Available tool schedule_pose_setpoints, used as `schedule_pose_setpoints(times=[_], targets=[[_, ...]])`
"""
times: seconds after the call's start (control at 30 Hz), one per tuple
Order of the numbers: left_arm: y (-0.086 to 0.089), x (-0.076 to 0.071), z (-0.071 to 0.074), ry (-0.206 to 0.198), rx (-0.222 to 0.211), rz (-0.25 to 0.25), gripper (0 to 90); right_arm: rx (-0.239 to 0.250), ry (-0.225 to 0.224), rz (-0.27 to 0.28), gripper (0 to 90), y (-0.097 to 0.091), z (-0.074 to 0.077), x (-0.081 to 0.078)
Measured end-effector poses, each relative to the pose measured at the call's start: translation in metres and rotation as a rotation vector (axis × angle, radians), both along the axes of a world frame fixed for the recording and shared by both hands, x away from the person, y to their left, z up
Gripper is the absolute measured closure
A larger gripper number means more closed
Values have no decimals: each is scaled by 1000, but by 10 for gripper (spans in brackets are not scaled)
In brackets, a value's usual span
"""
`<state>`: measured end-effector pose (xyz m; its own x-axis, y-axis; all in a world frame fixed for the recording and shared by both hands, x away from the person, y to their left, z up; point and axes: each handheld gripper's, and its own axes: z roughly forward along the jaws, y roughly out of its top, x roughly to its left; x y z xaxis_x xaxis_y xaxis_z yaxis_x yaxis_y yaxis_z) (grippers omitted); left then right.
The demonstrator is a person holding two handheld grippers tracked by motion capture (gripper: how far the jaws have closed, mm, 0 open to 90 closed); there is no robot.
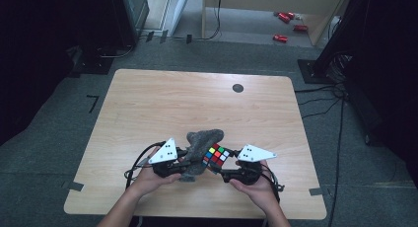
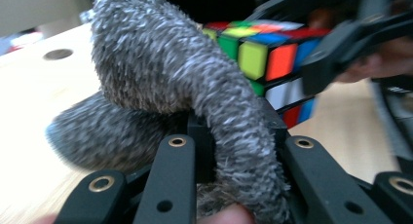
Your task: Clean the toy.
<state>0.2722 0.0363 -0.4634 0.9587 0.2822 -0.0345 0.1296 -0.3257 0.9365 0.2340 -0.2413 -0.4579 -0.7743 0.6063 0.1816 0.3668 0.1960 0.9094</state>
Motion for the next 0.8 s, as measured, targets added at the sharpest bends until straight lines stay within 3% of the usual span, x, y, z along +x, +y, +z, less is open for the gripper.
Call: schedule_pose_setpoints(times=[0.13, 0.33, 0.4, 0.53, 0.57, 0.63, 0.73, 0.8], targets=[[3, 0, 0, 0, 2, -37, 767, -2, -4, -4, 342, -2, 1, 0], [-1, 0, -7, -11, 81, -43, 769, 13, -15, -16, 342, -4, 5, -1], [-1, -1, -4, -21, 72, -42, 769, 11, -13, -15, 343, -5, 4, 0], [6, -1, 5, -7, -22, -52, 769, 1, 9, -16, 342, -4, -2, 2], [7, 0, 6, -6, -28, -49, 768, -10, 7, -18, 343, -3, -3, 3], [7, 2, 4, 0, -5, -41, 768, -9, 8, -13, 343, -2, -2, 2], [1, 2, -6, 5, 63, -43, 768, 0, -11, -2, 342, 0, 3, -1], [-1, 0, -7, -3, 77, -43, 770, -4, -18, -1, 342, -1, 6, -2]])
